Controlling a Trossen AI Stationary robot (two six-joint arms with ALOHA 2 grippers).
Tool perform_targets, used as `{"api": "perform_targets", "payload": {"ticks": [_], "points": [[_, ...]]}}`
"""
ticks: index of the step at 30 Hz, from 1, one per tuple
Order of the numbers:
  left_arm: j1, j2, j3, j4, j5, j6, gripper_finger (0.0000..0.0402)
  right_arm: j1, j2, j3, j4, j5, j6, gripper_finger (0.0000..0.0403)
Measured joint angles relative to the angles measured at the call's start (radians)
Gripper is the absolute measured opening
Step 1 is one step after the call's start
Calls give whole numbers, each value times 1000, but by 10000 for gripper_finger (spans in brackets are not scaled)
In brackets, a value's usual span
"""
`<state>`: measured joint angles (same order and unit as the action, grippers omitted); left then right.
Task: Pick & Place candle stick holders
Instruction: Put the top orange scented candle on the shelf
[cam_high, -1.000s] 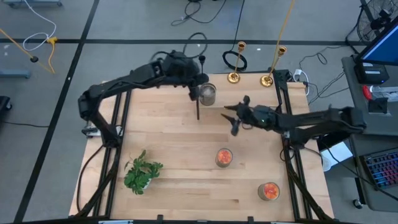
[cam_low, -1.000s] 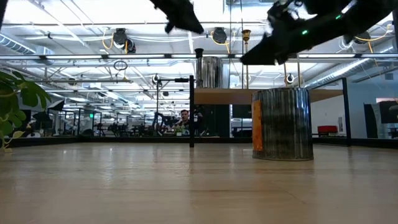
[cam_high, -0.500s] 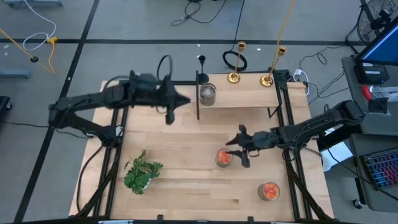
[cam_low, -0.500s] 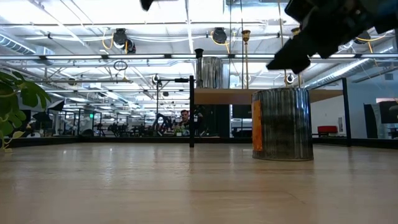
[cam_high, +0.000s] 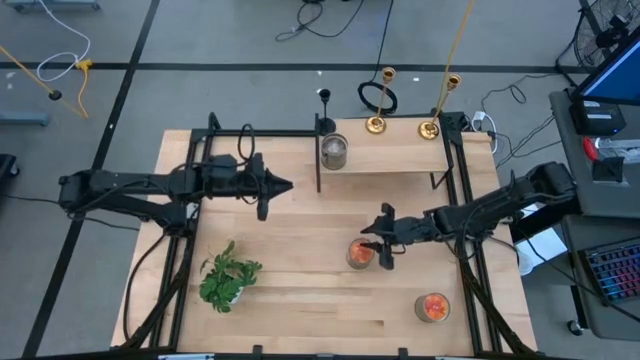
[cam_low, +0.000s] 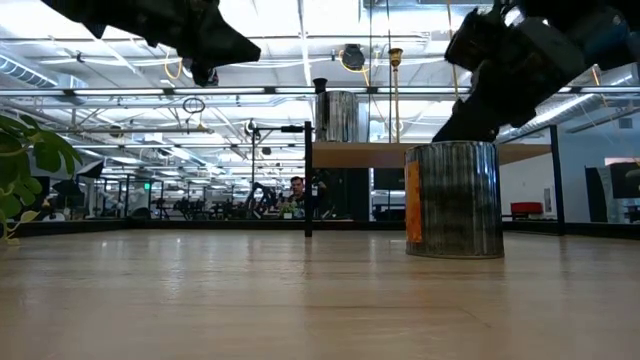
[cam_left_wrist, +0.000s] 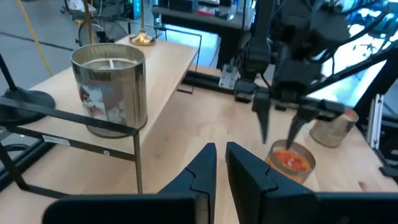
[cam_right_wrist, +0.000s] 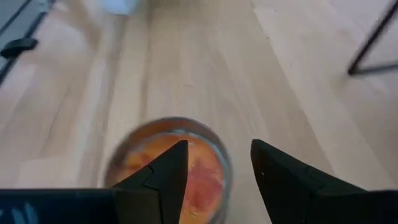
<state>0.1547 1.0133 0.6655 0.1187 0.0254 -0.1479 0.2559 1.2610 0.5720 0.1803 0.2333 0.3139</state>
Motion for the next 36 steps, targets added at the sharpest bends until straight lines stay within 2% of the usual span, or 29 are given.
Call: {"api": "perform_targets", "payload": {"ticks": [5,10,13,19,21,29,36], "points": [[0,0,-2,18,0,-10,40,-21,18,-1,-42,-52,85,171],[0,0,-2,25,0,-7,40,-22,31,0,-45,-50,97,154],[0,0,-2,29,0,-8,40,-29,30,0,-44,-28,93,123],[0,0,-2,32,0,-6,40,-50,28,2,-88,-25,94,29],[0,0,-2,33,0,-6,40,-56,27,2,-96,-21,91,11],[0,0,-2,34,0,-5,40,-55,-39,5,-114,-29,58,5],[0,0,-2,35,0,8,40,-51,-138,111,-129,-26,-20,3]]}}
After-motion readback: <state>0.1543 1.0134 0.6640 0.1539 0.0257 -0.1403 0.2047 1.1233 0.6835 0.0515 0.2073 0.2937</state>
